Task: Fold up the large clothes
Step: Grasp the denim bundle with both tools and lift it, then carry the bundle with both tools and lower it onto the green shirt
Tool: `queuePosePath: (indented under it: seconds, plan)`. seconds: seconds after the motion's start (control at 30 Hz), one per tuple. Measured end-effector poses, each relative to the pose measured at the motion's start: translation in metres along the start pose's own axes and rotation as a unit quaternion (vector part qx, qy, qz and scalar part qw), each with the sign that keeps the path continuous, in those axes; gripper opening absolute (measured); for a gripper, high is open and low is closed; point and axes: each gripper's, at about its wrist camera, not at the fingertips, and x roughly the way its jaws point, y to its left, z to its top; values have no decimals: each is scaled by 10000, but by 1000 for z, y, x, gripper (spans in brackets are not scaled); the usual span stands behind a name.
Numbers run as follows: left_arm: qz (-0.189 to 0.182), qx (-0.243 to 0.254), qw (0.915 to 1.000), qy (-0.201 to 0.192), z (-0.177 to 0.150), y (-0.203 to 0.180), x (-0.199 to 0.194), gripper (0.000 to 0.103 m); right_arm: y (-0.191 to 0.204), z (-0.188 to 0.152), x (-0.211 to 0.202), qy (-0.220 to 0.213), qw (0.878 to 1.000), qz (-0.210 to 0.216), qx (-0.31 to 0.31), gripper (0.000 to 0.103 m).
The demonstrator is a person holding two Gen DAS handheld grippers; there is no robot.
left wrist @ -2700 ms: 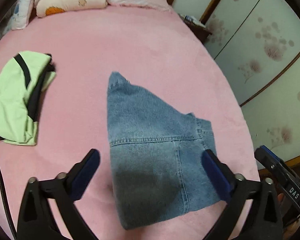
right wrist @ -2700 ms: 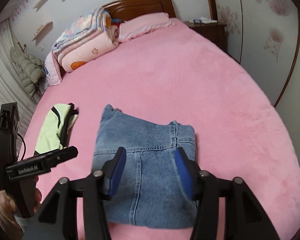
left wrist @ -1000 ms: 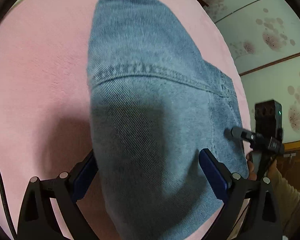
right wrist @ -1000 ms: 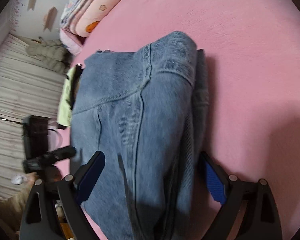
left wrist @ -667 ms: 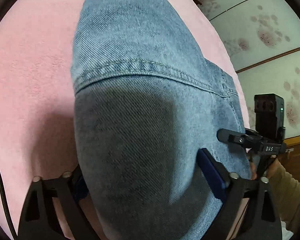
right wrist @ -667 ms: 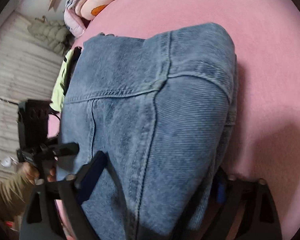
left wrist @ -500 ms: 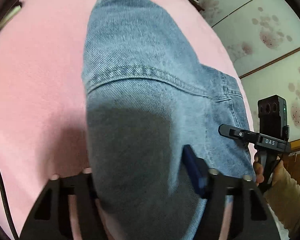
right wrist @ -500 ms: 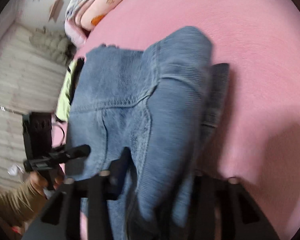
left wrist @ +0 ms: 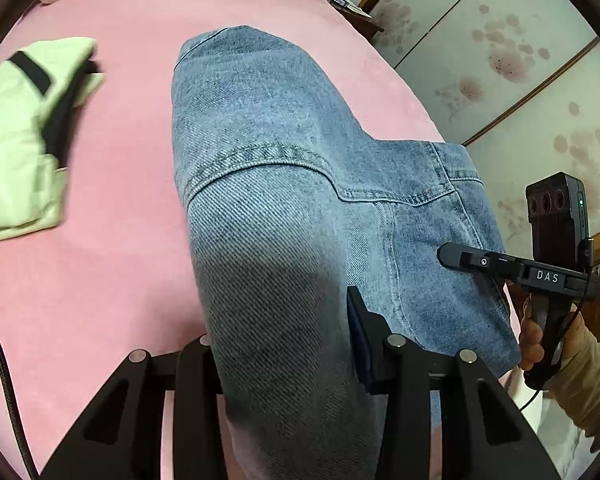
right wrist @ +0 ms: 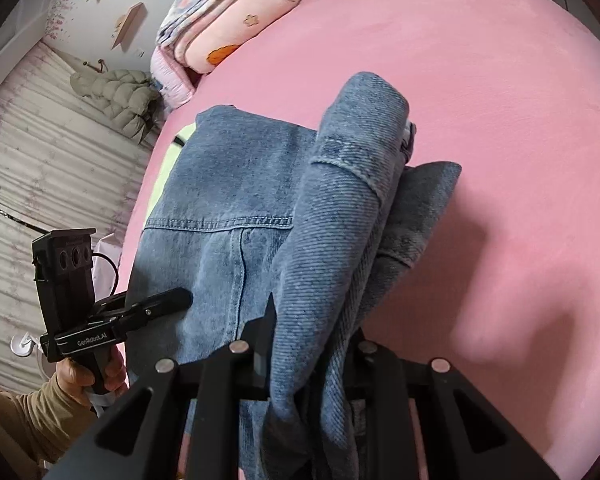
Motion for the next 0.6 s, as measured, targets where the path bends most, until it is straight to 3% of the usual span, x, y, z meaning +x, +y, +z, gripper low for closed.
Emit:
queuePosePath:
  seconds: [0.23,0.43,0.6]
  plan:
    - [284,29,9996,-32,7,72,-107,40,108,6,29,125,9993,241,-247,19]
    - [633,159,9972,-367,62,170,-178,40,210,60,92,36,9964,588,-612,19]
    - [728,253,9954,-560,120,267,-196,40,271,121,169,-151,9947,726,-707,19]
